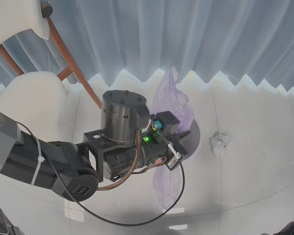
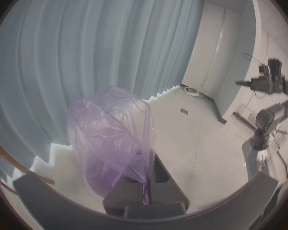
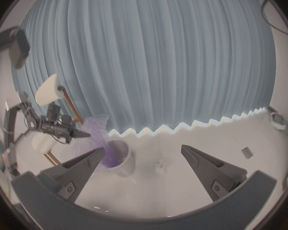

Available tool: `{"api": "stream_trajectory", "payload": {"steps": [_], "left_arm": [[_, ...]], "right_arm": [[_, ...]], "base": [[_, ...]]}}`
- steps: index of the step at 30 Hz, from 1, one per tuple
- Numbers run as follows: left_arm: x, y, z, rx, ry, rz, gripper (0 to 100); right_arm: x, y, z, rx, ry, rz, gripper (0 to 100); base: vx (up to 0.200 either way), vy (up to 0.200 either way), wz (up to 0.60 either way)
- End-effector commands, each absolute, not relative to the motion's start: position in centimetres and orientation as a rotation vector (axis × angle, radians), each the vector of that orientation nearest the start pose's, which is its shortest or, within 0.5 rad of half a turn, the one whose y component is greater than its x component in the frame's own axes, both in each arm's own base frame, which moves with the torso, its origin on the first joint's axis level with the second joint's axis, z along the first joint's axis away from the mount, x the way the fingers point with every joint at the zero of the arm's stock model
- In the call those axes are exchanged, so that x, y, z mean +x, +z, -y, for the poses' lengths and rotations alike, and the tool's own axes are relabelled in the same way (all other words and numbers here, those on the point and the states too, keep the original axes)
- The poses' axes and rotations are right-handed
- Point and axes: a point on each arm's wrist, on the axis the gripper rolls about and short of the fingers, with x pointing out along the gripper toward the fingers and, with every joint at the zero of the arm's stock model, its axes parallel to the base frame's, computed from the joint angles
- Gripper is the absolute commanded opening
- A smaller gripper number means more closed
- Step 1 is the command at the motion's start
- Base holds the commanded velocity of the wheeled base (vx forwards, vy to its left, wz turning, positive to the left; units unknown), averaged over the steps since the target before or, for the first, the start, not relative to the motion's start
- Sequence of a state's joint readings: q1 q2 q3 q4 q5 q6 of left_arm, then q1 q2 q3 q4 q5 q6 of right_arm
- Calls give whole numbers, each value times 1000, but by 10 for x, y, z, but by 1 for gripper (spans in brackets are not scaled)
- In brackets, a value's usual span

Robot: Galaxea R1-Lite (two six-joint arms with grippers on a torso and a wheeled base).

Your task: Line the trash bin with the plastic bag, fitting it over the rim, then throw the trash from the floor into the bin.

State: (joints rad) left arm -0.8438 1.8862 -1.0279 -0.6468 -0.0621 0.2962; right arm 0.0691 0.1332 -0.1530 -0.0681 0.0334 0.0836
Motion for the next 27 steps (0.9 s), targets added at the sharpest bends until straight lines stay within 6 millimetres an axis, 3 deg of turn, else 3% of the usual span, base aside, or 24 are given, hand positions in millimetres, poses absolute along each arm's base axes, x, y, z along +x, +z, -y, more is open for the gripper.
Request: {"api": "stream_trajectory", "payload": {"steps": [1, 6, 13, 17, 22, 27], "left_arm": [[225, 147, 259, 649, -908, -107, 0], [204, 137, 253, 692, -868, -153, 0], [207, 138, 253, 698, -816, -128, 0], [206, 134, 260, 698, -774, -103, 0], [210, 122, 271, 680, -708, -65, 0], [211, 117, 274, 677, -705, -60, 0]], "right_arm": [[48, 187, -18, 278, 363, -233, 100], [81, 186, -40, 353, 557, -459, 100], [121, 171, -71, 295, 641, -672, 100], [145, 174, -84, 296, 633, -695, 100], [192, 186, -109, 329, 623, -705, 100], [218, 202, -125, 339, 654, -664, 100]], "base": [[0, 0, 0], [0, 0, 0], [0, 0, 0], [0, 0, 0], [0, 0, 0], [0, 0, 0]]}}
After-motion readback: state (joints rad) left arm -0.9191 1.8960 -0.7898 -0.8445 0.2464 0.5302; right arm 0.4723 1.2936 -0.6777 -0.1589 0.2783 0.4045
